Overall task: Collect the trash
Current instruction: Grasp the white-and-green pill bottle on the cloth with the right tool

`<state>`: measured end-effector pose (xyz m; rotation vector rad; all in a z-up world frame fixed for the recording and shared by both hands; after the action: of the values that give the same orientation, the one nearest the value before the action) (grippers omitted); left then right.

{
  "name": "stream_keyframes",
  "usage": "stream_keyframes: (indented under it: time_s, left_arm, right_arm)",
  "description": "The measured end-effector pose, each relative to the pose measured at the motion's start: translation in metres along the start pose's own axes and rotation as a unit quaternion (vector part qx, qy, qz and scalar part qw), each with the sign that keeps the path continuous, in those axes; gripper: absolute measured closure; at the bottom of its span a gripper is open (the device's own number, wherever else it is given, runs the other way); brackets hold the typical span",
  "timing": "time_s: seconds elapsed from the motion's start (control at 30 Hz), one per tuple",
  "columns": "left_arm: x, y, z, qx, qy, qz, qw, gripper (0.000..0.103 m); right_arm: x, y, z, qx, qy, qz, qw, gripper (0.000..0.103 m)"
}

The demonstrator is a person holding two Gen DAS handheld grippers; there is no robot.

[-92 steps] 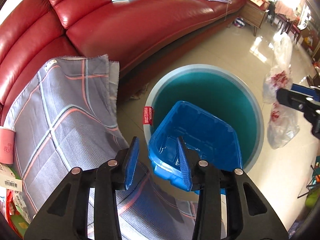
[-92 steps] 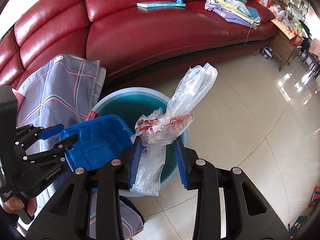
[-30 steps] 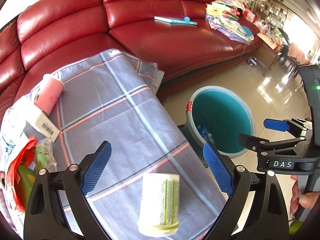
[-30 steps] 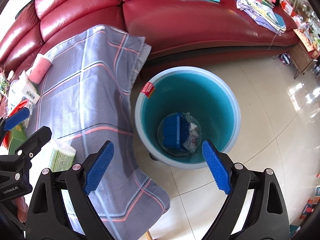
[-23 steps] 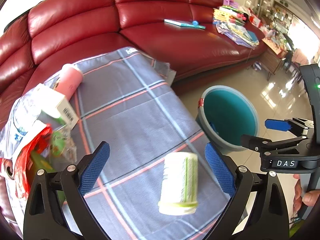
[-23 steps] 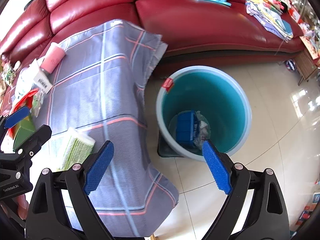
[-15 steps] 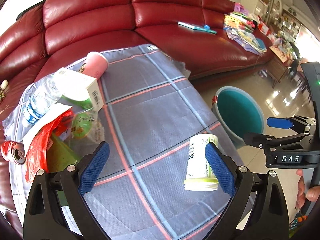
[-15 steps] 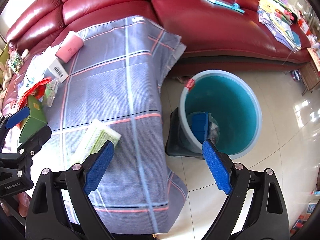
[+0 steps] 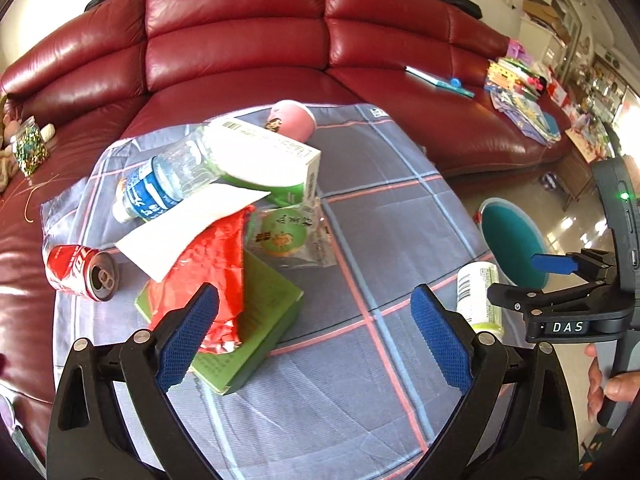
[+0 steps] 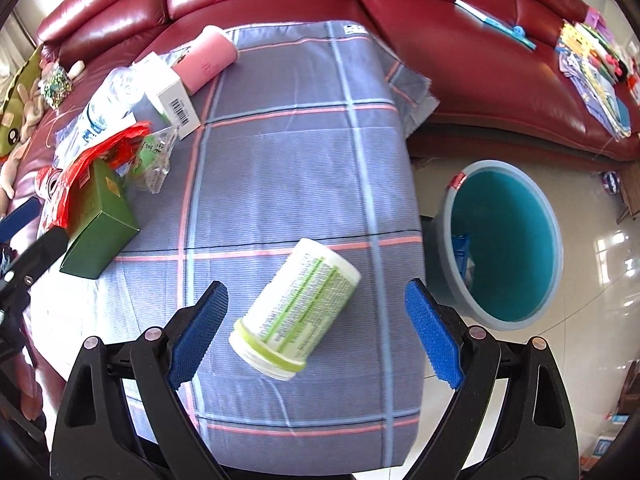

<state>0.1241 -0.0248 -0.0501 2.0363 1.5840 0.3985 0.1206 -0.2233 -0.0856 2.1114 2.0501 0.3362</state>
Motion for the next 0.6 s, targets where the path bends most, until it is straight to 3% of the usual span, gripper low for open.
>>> stream_keyframes:
  time_s: [0.47,0.53,0.6]
  left_arm:
    - [0.083,-0.005,0.004,0.014,0.036,-0.052,0.9979,0.006]
    - [0.086,-0.005,0.007,0.016,0.038,-0.055,0.9976,0.006]
    - [0.086,-0.006,0.01,0.019,0.039,-0.057,0.9974,0.006]
  right_arm:
    - [0.01,-0.005,0.044,0.055,-0.007,0.011,0.998,0.018]
    - [0.014,-0.005,0.045,0.052,-0.007,0.003,0.999,0.026]
    - [0.02,-0.006,0.047,0.052,-0.007,-0.01,0.999,0.045]
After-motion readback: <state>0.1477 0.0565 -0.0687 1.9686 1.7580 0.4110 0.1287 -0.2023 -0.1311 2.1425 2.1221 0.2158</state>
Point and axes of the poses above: each gripper's, at about its wrist camera, not at the fingertips, and z roughly the way its jaws point, x to its left, y to its top, the point moved 3 cm from there along z, roughly the way its jaws point, and after that the axes turned 3 degrees about x, right-handed, at the moved point
